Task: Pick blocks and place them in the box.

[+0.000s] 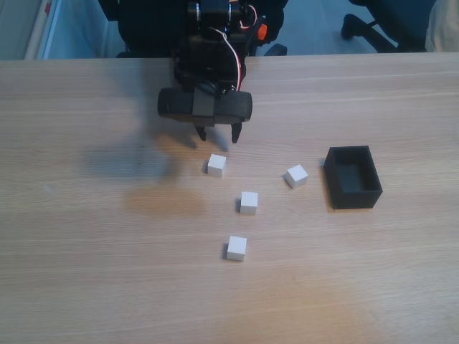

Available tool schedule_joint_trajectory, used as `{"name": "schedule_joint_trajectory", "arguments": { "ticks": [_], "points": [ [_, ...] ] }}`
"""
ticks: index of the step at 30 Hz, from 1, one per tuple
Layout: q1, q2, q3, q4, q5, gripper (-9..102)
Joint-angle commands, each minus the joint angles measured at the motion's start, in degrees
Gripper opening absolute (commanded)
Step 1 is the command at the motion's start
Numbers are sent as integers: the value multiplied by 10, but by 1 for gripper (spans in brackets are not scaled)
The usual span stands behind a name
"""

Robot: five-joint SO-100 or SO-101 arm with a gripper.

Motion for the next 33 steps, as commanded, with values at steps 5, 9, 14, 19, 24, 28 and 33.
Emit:
{"name": "schedule_joint_trajectory", "arguments": {
  "ticks": [5, 9, 14, 19, 24, 28, 33],
  "points": [
    [-4, -93, -78, -34, 9, 18],
    [-2, -133, -91, -56, 9, 18],
    [0, -180, -104, -70, 17, 18],
    [7, -233, -109, -123, 14, 18],
    [13, -278, -128, -138, 16, 17],
    [15, -293, -129, -149, 16, 16],
    [15, -303, -126, -165, 17, 10]
  ]
}}
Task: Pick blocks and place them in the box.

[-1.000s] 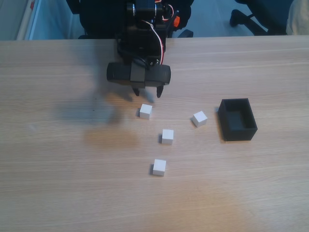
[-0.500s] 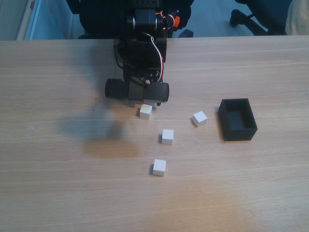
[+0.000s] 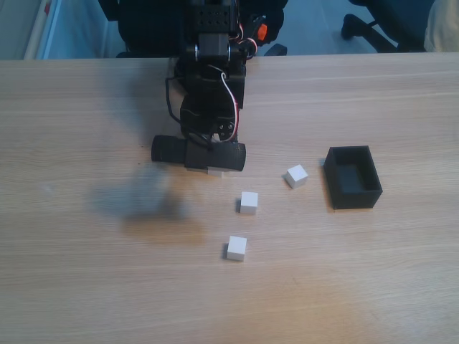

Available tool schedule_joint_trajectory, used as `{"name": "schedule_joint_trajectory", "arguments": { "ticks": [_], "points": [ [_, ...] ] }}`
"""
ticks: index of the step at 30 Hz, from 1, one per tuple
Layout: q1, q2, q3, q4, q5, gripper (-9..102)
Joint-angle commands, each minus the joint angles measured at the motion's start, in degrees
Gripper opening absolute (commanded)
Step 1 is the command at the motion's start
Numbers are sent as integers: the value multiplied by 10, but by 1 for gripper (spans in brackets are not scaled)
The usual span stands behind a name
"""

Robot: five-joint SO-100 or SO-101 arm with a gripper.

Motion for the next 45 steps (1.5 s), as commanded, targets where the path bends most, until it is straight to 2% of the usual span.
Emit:
{"name": "schedule_joint_trajectory", "arguments": {
  "ticks": [1, 6, 13, 21, 28, 45],
  "points": [
    [-2, -1, -20, -18, 1, 8],
    [-5, -6, -20, -24, 10, 0],
    [-18, 37, -15, -8, 0, 0],
    [-128, 136, -85, 104, 35, 0],
    [-238, 120, -217, 185, 88, 0],
    [-417, -69, -453, 166, 161, 0]
  ]
}}
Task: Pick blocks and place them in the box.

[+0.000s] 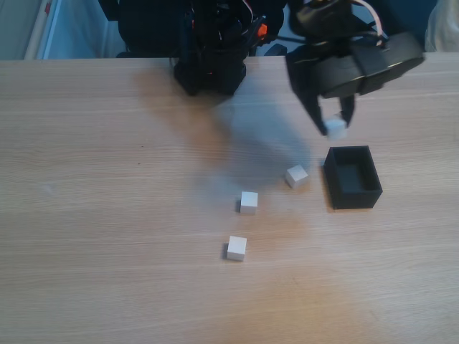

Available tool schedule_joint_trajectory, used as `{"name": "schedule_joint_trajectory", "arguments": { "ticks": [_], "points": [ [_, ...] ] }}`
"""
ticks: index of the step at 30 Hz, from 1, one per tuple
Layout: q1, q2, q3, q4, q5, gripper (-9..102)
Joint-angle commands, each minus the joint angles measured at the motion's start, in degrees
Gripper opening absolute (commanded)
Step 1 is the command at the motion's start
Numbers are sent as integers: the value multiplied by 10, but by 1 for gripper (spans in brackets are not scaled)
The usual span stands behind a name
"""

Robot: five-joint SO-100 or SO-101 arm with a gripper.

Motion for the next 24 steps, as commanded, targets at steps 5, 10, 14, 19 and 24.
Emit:
{"name": "schedule_joint_trajectory", "arguments": {
  "ticks": [5, 10, 14, 19, 24],
  "points": [
    [-62, -76, -99, -24, 23, 0],
    [-75, -109, -105, -56, 21, 0],
    [-74, -111, -87, -87, 7, 5],
    [-68, -103, -75, -96, -11, 10],
    [-54, -91, -47, -100, -28, 11]
  ]
}}
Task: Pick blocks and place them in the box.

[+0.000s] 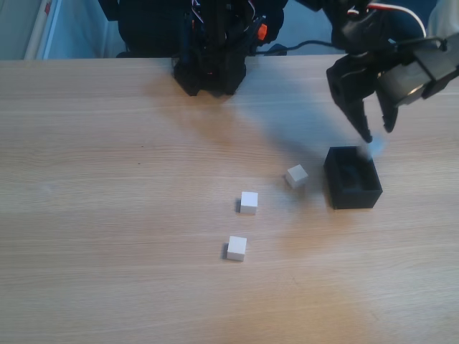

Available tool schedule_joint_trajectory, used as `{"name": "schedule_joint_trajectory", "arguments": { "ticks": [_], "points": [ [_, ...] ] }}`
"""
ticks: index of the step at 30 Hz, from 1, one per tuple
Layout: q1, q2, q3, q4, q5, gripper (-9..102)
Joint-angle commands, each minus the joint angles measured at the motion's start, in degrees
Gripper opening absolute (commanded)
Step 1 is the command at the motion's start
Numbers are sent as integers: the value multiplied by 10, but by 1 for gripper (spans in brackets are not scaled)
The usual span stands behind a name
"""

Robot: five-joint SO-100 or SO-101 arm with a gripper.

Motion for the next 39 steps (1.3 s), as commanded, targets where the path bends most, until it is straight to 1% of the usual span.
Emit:
{"name": "schedule_joint_trajectory", "arguments": {
  "ticks": [1, 7, 12, 20, 26, 30, 39],
  "points": [
    [11, 26, 11, -12, -12, 11],
    [27, 57, 52, -24, -27, 11],
    [51, 125, 113, 4, -40, 12],
    [110, 301, 309, -9, -76, 12],
    [121, 399, 432, -10, -86, 13],
    [121, 411, 466, -43, -88, 14],
    [140, 327, 475, -170, -92, 15]
  ]
}}
